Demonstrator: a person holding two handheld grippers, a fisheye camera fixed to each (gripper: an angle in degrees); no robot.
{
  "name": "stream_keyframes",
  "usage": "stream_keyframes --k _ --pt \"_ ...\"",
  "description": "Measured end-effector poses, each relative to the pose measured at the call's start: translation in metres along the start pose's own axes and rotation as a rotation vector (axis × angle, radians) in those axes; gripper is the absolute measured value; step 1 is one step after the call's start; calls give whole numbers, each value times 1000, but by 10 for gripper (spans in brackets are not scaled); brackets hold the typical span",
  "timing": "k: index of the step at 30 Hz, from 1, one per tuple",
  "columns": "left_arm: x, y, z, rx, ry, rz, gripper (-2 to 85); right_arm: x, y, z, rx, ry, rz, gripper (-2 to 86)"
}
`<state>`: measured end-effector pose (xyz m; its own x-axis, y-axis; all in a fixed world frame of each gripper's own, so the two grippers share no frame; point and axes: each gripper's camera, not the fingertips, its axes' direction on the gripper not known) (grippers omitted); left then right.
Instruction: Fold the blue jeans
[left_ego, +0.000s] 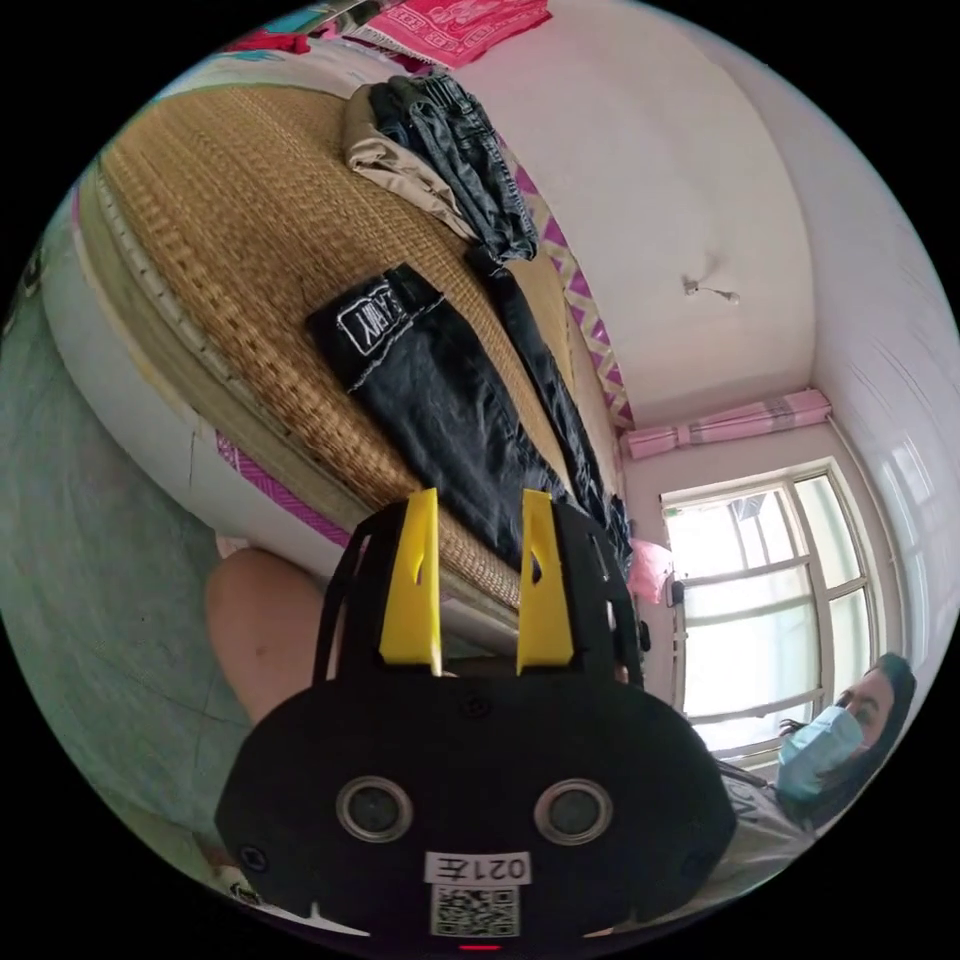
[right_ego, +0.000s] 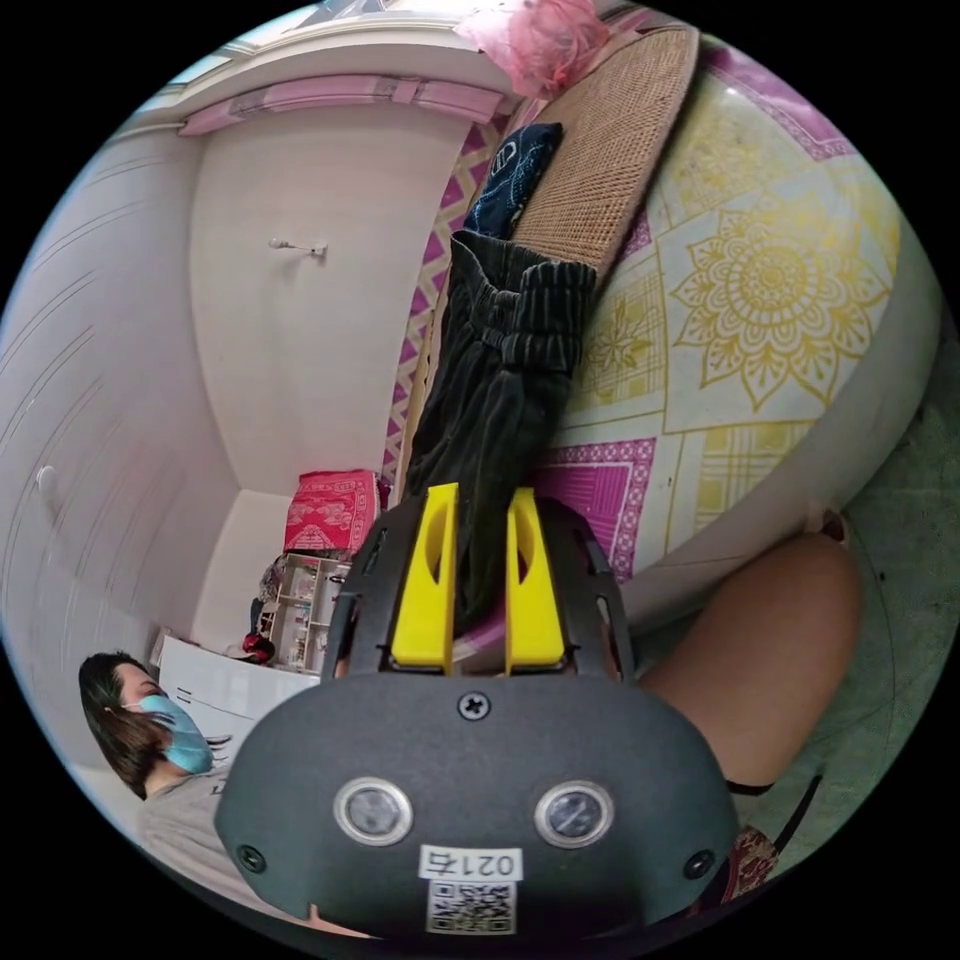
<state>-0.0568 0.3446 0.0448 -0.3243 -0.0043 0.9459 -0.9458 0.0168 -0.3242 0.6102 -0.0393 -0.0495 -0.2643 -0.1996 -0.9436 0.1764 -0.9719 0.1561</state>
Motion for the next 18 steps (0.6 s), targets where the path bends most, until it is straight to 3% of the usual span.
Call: stream_keyframes --k 7,18 --pt "19 -31 19 -113 -146 -69 106 24 28 -1 7 -25 6 76" --pt "5 -43 19 3 -110 -145 80 56 49 14 8 -58 20 62"
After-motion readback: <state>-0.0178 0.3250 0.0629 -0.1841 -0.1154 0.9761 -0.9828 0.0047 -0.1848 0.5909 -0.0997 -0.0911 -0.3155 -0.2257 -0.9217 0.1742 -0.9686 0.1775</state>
